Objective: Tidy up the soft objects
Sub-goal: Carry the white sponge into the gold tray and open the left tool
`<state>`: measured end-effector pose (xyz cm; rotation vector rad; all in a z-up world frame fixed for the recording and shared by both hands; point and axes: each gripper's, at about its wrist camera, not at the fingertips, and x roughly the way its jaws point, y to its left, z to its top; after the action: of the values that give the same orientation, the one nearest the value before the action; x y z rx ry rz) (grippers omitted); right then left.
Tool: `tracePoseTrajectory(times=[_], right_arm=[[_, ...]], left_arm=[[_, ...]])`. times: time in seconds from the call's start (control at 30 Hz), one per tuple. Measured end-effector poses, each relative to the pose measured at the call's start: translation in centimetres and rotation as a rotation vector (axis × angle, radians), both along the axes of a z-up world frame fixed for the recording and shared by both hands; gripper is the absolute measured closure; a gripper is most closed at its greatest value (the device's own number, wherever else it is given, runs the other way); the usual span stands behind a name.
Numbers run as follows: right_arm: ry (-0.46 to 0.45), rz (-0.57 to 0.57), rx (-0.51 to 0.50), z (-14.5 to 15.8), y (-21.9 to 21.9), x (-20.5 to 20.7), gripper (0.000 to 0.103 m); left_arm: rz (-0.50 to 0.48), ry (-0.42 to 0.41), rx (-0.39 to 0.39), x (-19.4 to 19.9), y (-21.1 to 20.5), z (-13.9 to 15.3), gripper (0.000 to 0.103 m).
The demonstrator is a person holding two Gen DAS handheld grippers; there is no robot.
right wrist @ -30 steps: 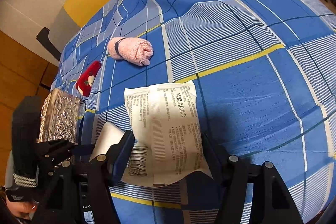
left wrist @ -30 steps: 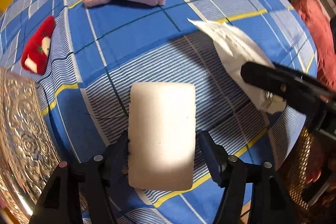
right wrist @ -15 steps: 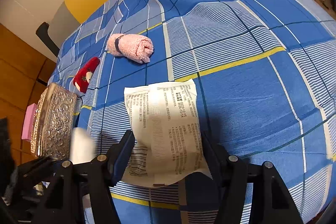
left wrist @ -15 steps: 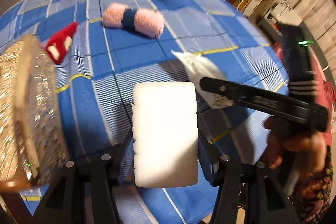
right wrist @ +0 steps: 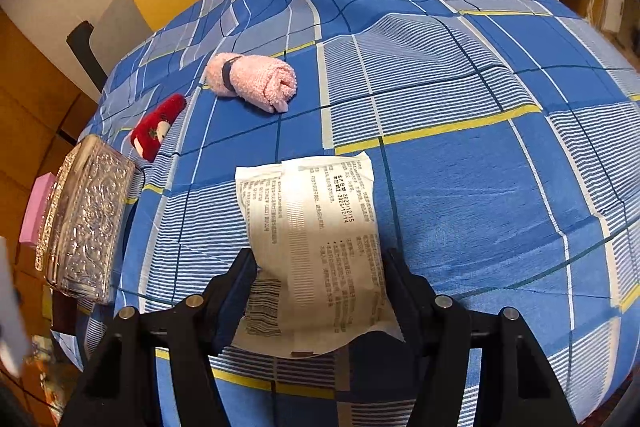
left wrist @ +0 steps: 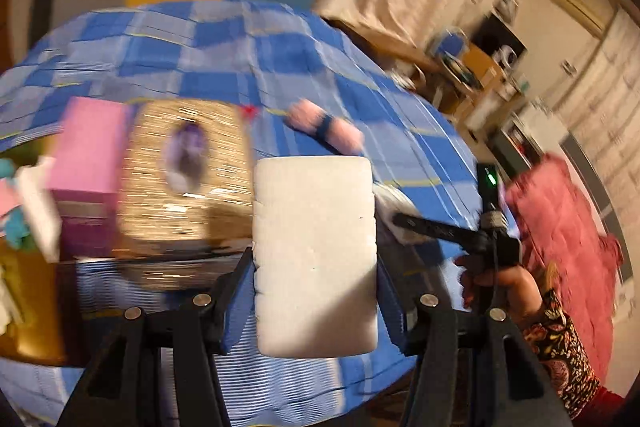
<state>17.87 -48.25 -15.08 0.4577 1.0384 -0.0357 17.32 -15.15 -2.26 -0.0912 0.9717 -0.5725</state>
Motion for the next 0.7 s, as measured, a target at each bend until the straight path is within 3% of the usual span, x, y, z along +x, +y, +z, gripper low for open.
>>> tracePoseTrajectory(times=[0.17, 0.47, 0.6, 0.7], right_arm=[[-0.006, -0.003, -0.008, 0.0, 0.1, -0.1, 0.038], [-0.011, 0.029, -0.071, 0.0, 1.0, 0.0, 0.039], [-0.09, 0.016, -0.012, 1.0, 0.8, -0.5, 0.041], [-0.16, 0.012, -0.026, 2.5, 1.1, -1.1, 0.041]], left_arm=[[0.159, -0.015, -0.027, 1.1, 6.7, 0.5, 0.047], [0.385, 0.059, -0.002, 4.0, 16.4, -3.3, 0.047], [0.445, 0.103, 0.046, 5.4, 19.3, -5.7, 0.047], [0.484, 0.151, 0.067, 6.4, 21.7, -7.8, 0.046]])
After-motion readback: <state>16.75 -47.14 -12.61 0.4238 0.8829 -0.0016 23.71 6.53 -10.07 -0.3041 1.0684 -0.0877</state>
